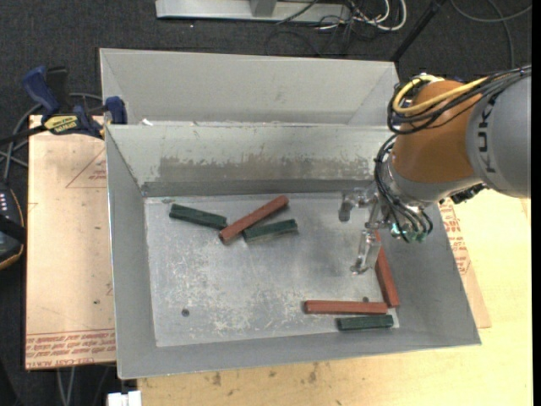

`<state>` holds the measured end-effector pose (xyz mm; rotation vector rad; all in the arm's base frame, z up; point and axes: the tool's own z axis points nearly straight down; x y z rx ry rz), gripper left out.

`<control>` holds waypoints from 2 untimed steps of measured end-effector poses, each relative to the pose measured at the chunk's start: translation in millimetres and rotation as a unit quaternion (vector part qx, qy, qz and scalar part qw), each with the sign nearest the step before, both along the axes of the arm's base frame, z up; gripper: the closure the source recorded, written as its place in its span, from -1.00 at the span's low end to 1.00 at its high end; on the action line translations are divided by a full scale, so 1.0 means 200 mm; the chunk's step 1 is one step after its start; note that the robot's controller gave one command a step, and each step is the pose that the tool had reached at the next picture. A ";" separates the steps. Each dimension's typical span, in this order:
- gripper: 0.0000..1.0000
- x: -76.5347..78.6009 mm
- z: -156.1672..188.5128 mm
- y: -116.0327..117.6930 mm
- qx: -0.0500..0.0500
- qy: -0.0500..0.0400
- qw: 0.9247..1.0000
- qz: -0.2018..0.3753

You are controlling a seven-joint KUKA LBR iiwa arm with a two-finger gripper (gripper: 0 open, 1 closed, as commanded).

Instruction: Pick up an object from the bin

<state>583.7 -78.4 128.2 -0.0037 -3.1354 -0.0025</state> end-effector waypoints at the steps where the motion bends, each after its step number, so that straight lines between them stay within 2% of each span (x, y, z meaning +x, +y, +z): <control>1: -1.00 -0.36 -0.30 -0.09 0.000 -0.001 0.999 -0.046; 2: -1.00 -0.41 -0.04 0.04 0.000 -0.005 0.994 -0.113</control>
Offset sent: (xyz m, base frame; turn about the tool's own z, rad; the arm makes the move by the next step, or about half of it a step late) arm -0.0706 -0.0190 -0.0582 0.0887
